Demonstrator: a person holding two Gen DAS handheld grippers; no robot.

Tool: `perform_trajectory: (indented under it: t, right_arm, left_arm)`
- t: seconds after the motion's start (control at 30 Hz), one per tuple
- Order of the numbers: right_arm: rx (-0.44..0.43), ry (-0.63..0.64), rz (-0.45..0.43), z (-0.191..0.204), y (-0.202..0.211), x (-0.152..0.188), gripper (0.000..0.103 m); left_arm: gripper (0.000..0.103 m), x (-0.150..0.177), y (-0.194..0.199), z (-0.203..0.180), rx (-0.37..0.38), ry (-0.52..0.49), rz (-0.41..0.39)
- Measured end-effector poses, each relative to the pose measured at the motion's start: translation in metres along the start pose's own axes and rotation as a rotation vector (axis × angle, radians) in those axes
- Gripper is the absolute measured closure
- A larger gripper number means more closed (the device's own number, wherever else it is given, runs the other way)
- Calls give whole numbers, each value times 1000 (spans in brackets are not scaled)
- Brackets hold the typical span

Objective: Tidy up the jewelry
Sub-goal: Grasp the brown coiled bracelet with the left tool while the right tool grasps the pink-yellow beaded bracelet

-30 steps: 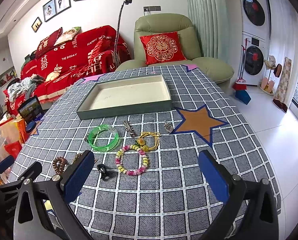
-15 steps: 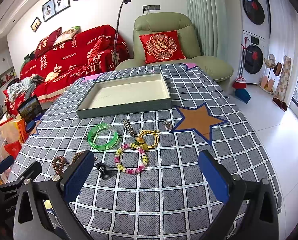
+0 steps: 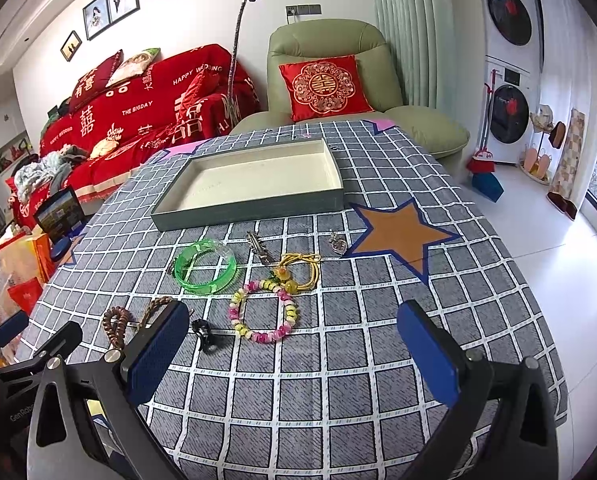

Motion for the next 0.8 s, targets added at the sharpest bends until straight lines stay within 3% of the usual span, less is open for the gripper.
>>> perform_trajectory:
  t: [0.2,0.57,0.8]
  right_arm:
    - [0,-6,20,-3,-4,2,0]
    - [-25,-28,167,-8,-34,29,0]
    - [-14,-3,240,-11,-60,30,0]
  left_arm:
    - [0,2,-12,11,10,15,43]
    - [0,19,-63,49,11,110,221]
    - [0,26,-91,50,17,110,299]
Point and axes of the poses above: each gripper's, at about its wrist camera, not at the fingertips, and y roughly against the way its jaws point, z to its left, x to its underside, the point moved 10 cm from there along -y, roughly the way its jaws point, and after that the axes turned 10 degrees about y, right-handed, at the moved point
